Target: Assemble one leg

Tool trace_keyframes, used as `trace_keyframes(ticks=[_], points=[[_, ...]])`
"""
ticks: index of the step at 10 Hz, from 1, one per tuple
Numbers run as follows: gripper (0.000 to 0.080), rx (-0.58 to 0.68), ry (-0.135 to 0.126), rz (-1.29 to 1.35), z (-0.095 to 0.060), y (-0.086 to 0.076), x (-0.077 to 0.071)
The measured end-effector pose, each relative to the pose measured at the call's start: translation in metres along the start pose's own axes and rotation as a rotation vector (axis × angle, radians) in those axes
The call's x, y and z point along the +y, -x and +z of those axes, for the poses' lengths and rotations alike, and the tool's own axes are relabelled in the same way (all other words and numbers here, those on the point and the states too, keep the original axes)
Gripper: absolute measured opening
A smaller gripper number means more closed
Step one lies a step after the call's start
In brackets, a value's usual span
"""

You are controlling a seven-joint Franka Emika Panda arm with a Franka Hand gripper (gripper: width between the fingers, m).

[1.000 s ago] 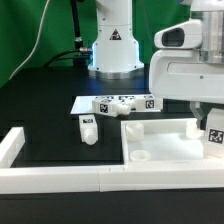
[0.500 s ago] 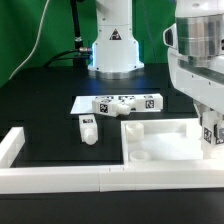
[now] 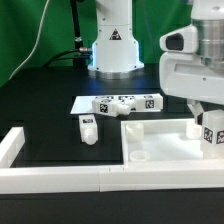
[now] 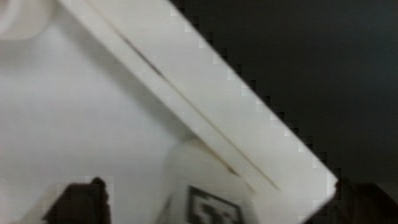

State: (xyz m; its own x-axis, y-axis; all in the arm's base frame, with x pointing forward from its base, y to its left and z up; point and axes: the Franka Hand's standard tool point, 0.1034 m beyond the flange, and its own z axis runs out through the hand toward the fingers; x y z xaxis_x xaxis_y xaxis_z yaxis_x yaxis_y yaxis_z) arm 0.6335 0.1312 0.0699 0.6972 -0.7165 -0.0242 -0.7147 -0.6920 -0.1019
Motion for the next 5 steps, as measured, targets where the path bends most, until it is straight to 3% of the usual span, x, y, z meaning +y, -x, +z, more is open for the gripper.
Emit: trace_keyframes(ticks=[3, 5], points=[[0.0647, 0.012, 0.011, -0.268, 0.001, -0.002, 0.005], [0.0648, 0.032, 0.038, -0.653, -0.002, -0.011, 0.005]])
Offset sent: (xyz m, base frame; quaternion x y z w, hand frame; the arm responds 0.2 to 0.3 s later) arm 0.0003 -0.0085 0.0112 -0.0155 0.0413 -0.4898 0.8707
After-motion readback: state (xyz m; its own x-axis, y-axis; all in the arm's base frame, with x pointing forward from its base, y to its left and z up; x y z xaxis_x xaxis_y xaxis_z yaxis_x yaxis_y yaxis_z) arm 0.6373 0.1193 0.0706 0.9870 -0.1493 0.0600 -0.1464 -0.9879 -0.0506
